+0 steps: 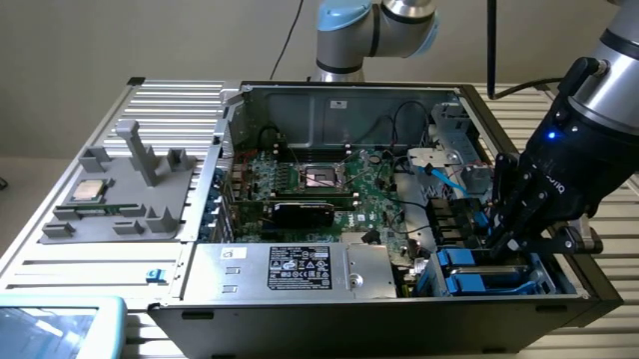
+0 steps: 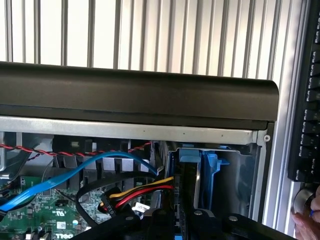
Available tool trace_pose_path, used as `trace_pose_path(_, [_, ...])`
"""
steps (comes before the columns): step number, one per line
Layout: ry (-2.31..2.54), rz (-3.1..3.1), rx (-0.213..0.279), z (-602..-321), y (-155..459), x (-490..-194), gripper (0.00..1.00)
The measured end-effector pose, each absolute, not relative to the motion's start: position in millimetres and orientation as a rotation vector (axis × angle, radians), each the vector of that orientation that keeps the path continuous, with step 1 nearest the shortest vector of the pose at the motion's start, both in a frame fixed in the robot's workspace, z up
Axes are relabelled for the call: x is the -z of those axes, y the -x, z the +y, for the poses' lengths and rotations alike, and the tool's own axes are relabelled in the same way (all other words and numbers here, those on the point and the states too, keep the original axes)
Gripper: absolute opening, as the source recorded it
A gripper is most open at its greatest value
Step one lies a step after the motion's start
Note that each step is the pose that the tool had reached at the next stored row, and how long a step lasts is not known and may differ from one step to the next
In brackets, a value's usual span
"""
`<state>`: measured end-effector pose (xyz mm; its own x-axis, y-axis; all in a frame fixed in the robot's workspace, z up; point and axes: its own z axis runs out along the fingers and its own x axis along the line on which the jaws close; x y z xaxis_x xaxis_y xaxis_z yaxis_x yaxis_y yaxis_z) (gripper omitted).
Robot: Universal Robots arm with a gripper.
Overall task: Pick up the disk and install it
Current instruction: 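Insert the first disk wire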
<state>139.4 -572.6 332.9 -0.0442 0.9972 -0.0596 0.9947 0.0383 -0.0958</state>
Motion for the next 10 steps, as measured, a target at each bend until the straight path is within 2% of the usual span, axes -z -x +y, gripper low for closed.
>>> trace_pose_path(10, [2.153,-2.239,-0.181,-572.5,-140.9,-330.6,0.17])
